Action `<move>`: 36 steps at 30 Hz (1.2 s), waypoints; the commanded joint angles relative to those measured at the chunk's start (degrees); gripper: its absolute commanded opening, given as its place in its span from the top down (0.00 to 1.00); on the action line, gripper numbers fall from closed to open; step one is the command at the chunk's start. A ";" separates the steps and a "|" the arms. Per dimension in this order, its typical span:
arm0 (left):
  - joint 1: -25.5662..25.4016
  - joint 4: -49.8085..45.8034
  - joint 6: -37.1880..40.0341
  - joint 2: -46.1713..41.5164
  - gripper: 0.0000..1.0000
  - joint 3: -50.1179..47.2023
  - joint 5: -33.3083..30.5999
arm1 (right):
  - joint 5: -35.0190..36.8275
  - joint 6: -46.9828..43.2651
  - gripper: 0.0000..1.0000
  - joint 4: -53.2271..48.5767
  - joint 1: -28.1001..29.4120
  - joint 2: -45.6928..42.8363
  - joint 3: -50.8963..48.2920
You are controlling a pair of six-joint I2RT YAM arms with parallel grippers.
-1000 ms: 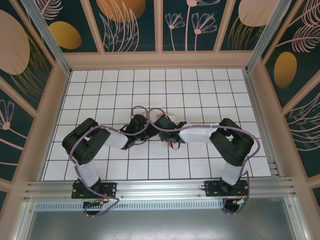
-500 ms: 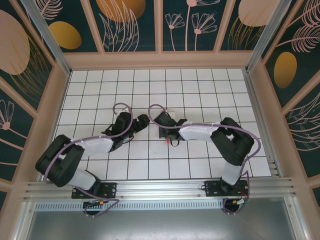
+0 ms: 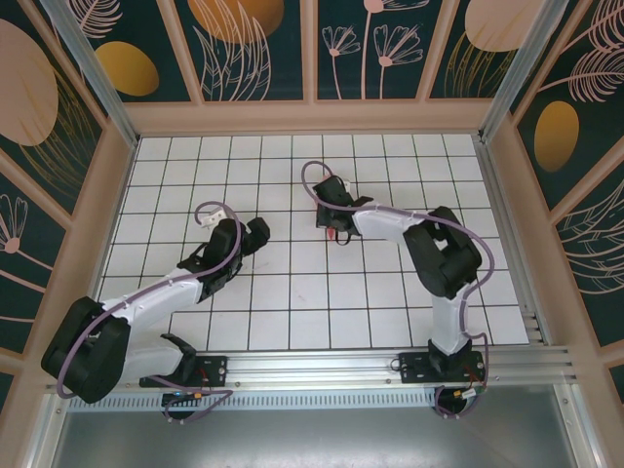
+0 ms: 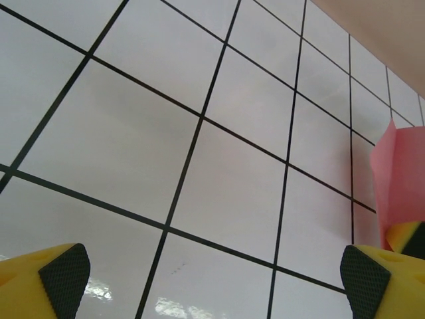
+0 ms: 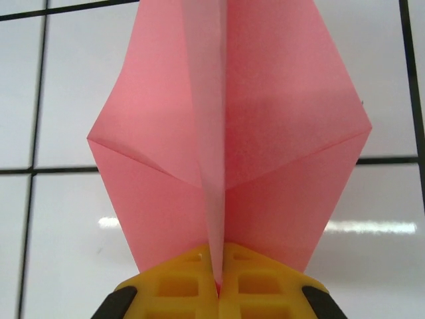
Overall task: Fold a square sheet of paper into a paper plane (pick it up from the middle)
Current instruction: Move a paper plane to the center of the table, then reset both arms
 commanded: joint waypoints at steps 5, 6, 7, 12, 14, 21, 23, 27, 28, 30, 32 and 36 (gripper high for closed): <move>0.31 -2.46 1.75 0.62 0.01 -0.27 -1.54 | -0.12 -1.68 0.95 -2.57 -1.44 5.86 6.32; 0.32 -2.45 1.78 0.84 0.02 -0.25 -1.41 | 0.00 -1.66 0.94 -2.64 -1.44 6.21 6.57; 0.31 -2.37 1.80 1.02 0.01 -0.17 -1.23 | -0.05 -1.66 0.93 -2.79 -1.45 6.68 6.81; 0.38 -2.20 2.13 2.18 0.01 0.06 -0.79 | -0.42 -1.31 0.89 -3.43 -1.48 9.09 7.63; 0.31 -2.29 2.21 2.70 0.02 0.27 -0.48 | -0.22 -1.16 0.87 -4.12 -1.26 10.05 8.32; 0.32 -2.67 2.26 3.07 0.01 0.76 -0.25 | 0.36 -1.48 0.82 -5.74 -0.73 10.76 9.66; 0.31 -3.17 2.46 2.63 0.02 1.19 -0.34 | 0.61 -1.74 0.79 -6.58 -0.66 9.75 10.58; 0.32 -5.30 3.88 1.05 0.01 3.23 -1.23 | 1.68 -1.55 0.71 -8.58 -0.67 4.86 12.89; 0.38 -5.94 4.49 0.60 0.02 3.92 -1.77 | 1.73 -1.57 0.68 -8.72 -0.64 3.07 13.30; 0.38 -7.28 5.79 -0.19 0.02 5.37 -3.32 | 2.18 -1.90 0.60 -8.80 -0.69 -0.23 13.91; 0.39 -8.43 7.31 -0.77 0.02 6.75 -5.34 | 2.85 -2.37 0.50 -8.88 -0.74 -3.47 14.20; 0.73 -9.31 11.39 -2.04 0.01 9.21 -10.44 | 5.18 -4.28 0.35 -6.59 -1.44 -11.00 11.06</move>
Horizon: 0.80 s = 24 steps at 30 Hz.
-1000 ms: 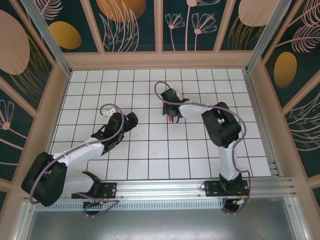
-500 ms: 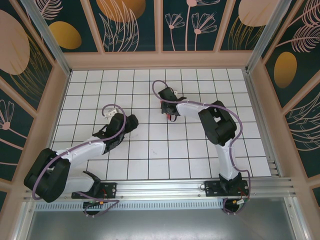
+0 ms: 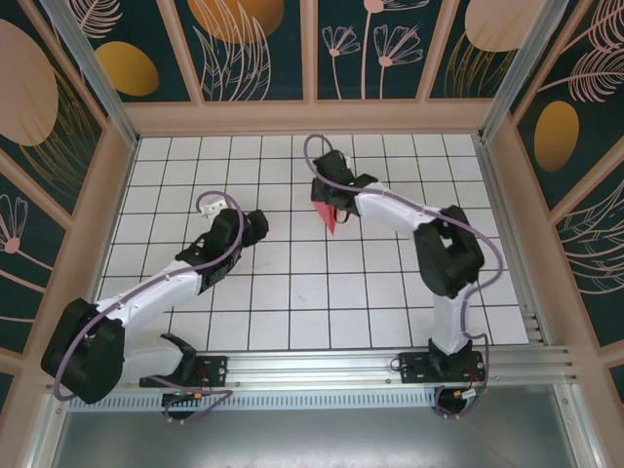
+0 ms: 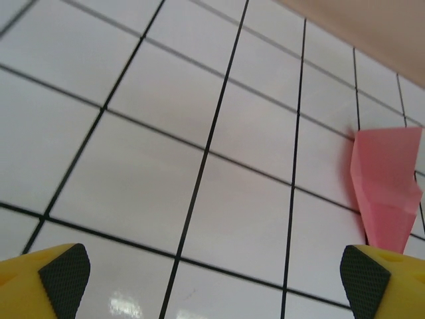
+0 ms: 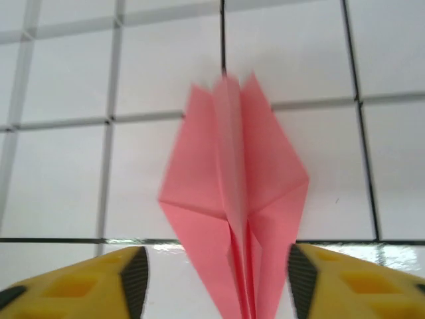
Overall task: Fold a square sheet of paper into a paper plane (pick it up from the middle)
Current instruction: Reset both arms
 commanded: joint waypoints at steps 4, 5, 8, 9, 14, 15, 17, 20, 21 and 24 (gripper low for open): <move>2.56 -0.79 9.30 -3.15 0.02 2.36 -10.44 | 8.22 -3.94 0.24 5.31 -3.02 -14.44 -6.92; 3.30 0.45 10.55 -3.74 0.02 1.79 -11.43 | 9.21 -4.42 0.20 6.35 -4.04 -16.27 -8.88; 6.52 5.44 14.13 -6.19 0.02 -1.29 -14.58 | 12.61 -6.49 0.03 10.32 -8.16 -21.69 -15.94; 7.74 7.22 15.59 -7.06 0.01 -2.45 -15.46 | 13.89 -7.06 0.01 11.39 -9.79 -23.23 -18.28; 13.06 13.87 22.55 -9.69 0.02 -7.79 -19.78 | 17.70 -6.85 0.01 17.98 -19.61 -29.34 -31.24; 13.72 14.31 23.56 -10.12 0.01 -8.58 -21.10 | 18.18 -6.90 0.01 20.34 -21.74 -30.49 -34.48; 14.64 18.77 28.08 -11.11 0.02 -11.35 -22.39 | 17.89 -7.61 0.01 25.94 -25.81 -32.51 -40.36; 16.14 32.38 35.53 -12.00 0.01 -18.86 -21.26 | 16.14 -7.63 0.01 33.26 -31.19 -35.06 -47.57; 17.11 34.56 35.91 -11.92 0.01 -20.36 -20.45 | 14.67 -7.92 0.01 35.47 -32.82 -35.48 -49.59; 20.00 39.18 36.34 -10.50 0.01 -23.07 -15.55 | 11.51 -11.88 0.01 41.87 -35.72 -34.68 -53.67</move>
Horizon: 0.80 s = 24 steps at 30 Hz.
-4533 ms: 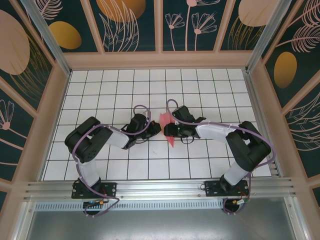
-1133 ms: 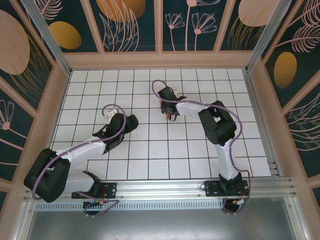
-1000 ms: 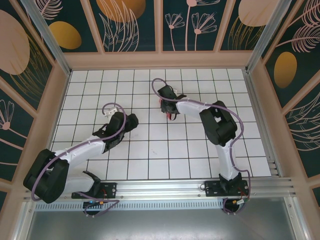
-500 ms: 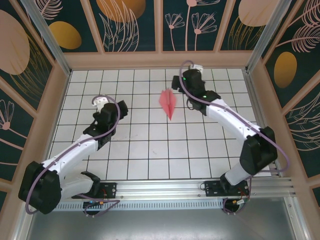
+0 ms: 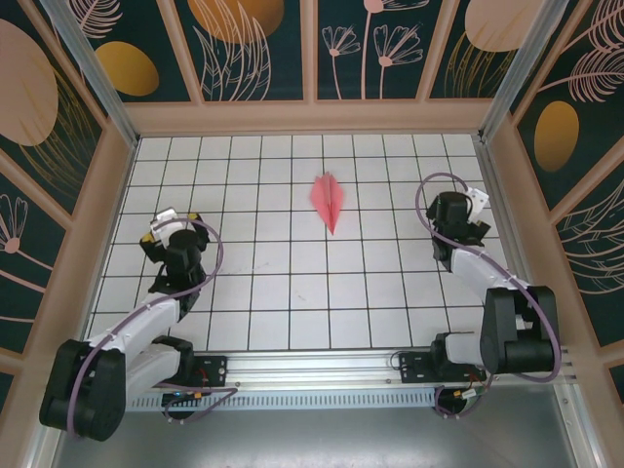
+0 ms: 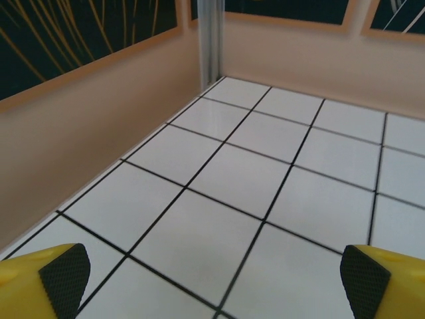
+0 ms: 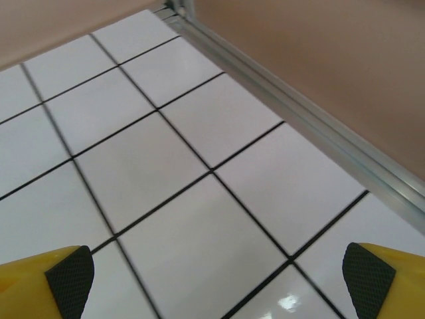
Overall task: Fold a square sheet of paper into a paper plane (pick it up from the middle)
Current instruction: Reset both arms
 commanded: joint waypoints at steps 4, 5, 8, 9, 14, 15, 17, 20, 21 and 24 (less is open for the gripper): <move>4.60 18.19 5.92 4.83 0.01 -3.87 9.69 | -6.42 -9.53 0.01 24.78 -1.36 0.25 -9.17; 5.17 19.98 6.34 6.10 0.01 -4.07 11.62 | -7.63 -10.09 0.01 27.04 -1.55 0.59 -10.14; 7.27 25.46 7.03 10.20 0.01 -4.69 18.56 | -12.98 -11.44 0.01 33.05 -2.49 2.24 -12.30; 7.70 27.78 7.38 11.82 0.01 -4.86 19.95 | -14.08 -11.85 0.01 34.98 -2.73 2.98 -12.82; 9.70 31.59 9.30 15.50 0.02 -3.59 25.74 | -19.49 -13.19 0.01 43.30 -3.66 5.98 -14.89; 10.20 32.07 9.47 16.18 0.01 -3.15 26.74 | -20.71 -13.66 0.01 44.73 -3.79 6.65 -15.23; 11.19 33.70 9.58 17.63 0.01 -2.64 28.44 | -22.54 -14.11 0.01 46.98 -4.12 8.07 -15.55; 12.84 38.82 8.27 19.69 0.02 -3.08 31.64 | -26.99 -14.75 0.01 47.30 -5.00 8.97 -15.40; 12.90 41.03 8.63 20.95 0.01 -3.37 32.31 | -28.23 -14.81 0.01 48.32 -5.32 9.31 -15.81; 12.99 44.56 8.80 24.05 0.02 -3.77 32.64 | -29.80 -14.85 0.01 50.58 -5.82 10.30 -16.69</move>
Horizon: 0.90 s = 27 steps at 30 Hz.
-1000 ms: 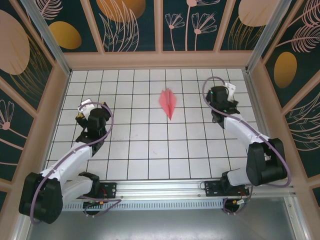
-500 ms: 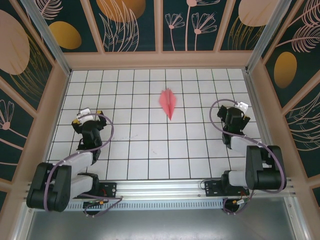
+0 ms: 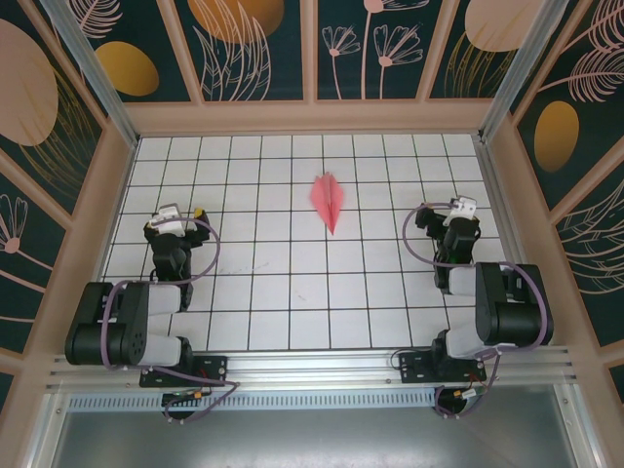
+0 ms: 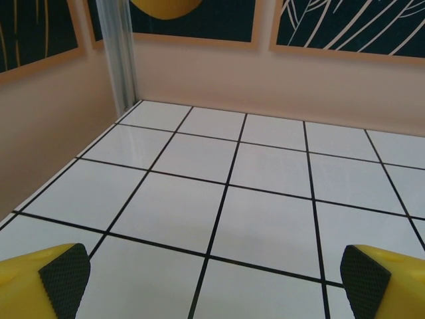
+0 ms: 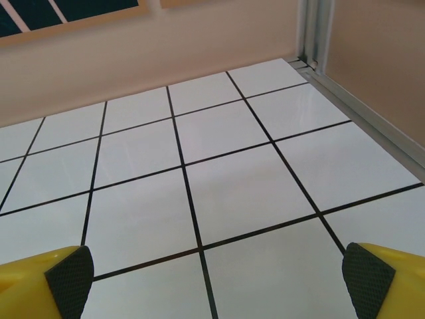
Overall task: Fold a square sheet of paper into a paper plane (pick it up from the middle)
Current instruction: Reset both arms
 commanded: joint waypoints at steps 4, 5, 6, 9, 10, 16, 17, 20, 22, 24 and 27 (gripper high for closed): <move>0.31 11.09 0.77 6.37 0.01 0.35 3.18 | -6.38 -1.77 0.01 7.23 -0.65 1.87 -1.44; 0.31 12.21 0.92 7.16 0.01 0.31 3.01 | -6.39 -1.79 0.01 8.40 -0.66 2.05 -1.83; 0.31 12.29 0.86 6.81 0.01 -0.07 3.02 | -6.51 -1.95 0.01 9.65 -0.66 2.25 -2.61; 0.31 11.87 0.84 6.91 0.01 0.12 2.83 | -7.02 -3.33 0.01 13.26 0.23 3.78 -3.96; 0.31 12.31 0.89 7.15 0.02 0.10 2.70 | -6.82 -3.66 0.01 13.57 0.54 3.91 -4.09; 0.29 13.39 0.26 7.04 0.02 -0.55 0.29 | -6.80 -3.64 0.01 13.78 0.57 4.02 -4.11; 0.30 13.76 0.33 6.99 0.02 -0.77 0.48 | -6.80 -3.72 0.01 13.78 0.57 4.05 -4.11; 0.31 14.11 1.54 6.90 0.02 -1.07 4.14 | -6.80 -3.70 0.01 13.78 0.57 4.05 -4.11; 0.31 17.16 2.22 7.01 0.01 -2.62 6.44 | -6.81 -3.65 0.01 13.78 0.57 4.02 -4.07; 0.31 16.99 2.13 7.10 0.01 -2.42 5.87 | -6.80 -3.67 0.01 13.78 0.57 4.06 -4.11; 0.31 12.27 0.65 7.21 0.01 0.12 1.31 | -6.94 -3.64 0.01 13.73 0.57 4.06 -4.10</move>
